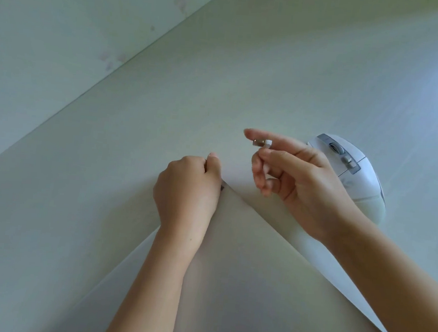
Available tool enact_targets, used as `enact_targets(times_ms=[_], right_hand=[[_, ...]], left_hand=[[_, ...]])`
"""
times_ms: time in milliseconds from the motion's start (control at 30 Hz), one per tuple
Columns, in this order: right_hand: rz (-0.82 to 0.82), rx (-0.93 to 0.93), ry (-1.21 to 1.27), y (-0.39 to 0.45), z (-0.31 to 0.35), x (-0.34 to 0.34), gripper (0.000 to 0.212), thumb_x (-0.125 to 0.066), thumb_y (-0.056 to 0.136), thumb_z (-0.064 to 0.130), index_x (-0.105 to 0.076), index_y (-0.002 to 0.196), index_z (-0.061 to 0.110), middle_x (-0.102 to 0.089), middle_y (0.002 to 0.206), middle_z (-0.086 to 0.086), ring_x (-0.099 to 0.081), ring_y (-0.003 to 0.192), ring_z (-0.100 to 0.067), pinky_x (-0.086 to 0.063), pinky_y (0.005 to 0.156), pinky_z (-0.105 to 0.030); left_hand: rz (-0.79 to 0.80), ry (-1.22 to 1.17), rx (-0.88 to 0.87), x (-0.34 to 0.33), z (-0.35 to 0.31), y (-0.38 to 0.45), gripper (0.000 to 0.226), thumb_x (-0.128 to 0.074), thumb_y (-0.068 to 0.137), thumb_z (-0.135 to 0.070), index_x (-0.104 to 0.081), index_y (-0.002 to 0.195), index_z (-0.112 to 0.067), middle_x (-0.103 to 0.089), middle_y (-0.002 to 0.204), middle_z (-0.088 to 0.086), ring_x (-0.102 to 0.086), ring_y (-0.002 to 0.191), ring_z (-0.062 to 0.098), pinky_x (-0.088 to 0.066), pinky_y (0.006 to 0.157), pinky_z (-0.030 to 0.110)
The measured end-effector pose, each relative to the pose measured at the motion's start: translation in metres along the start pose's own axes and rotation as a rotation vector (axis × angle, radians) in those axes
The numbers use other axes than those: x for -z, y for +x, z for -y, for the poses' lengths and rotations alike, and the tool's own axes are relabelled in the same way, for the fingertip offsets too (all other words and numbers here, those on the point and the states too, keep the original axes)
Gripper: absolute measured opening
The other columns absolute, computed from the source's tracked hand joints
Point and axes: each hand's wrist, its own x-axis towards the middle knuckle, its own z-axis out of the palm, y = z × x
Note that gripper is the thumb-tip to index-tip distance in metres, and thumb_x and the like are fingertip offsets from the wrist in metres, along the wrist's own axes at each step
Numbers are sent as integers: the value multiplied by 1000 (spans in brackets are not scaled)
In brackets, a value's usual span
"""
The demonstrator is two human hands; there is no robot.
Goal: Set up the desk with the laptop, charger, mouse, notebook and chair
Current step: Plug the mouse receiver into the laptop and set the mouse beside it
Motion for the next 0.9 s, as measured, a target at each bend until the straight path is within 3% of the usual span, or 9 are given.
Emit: enact_targets(times_ms=[133,333,500,633,800,900], right_hand=[[14,0,34,3,-2,2,33,-49,81,3,-65,110,2,-59,73,-4,-53,62,-16,-45,49,-22],[-51,69,-141,1,-4,4,24,-46,93,2,-64,108,6,-60,73,-8,-56,64,-19,-46,52,-24],[-75,114,-210,-2,-1,7,11,-57,88,6,-63,97,8,-67,76,-10,-66,70,-19,-50,55,-23],[-82,121,-245,-5,1,11,13,-59,87,4,-67,95,9,-67,78,-7,-68,76,-19,-51,58,-24],[-98,89,-271,-10,4,9,18,-58,88,2,-72,95,10,-67,79,-6,-64,73,-15,-53,62,-24],[-127,19,-215,-16,7,5,16,-60,85,2,-73,93,7,-66,67,-6,-63,67,-14,-54,61,-23]], left_hand=[[-7,-26,-11,-1,0,0,51,-38,96,-39,-65,65,-8,-58,60,9,-52,63,33,-33,54,32],[-2,-57,-12,0,0,-1,53,-40,95,-40,-61,61,-6,-55,55,9,-50,59,33,-30,49,32],[1,-52,-24,2,0,-3,55,-41,96,-40,-49,53,-6,-45,49,9,-42,55,31,-26,48,33],[-9,-26,-14,8,0,0,56,-39,97,-36,-40,50,-7,-36,47,8,-35,49,25,-24,52,36],[45,-67,3,12,1,-1,56,-36,99,-40,-35,54,-6,-34,49,8,-35,50,20,-27,55,38],[10,-113,-10,19,-1,-3,60,-36,98,-45,-46,63,2,-42,54,13,-42,56,27,-32,57,37]])
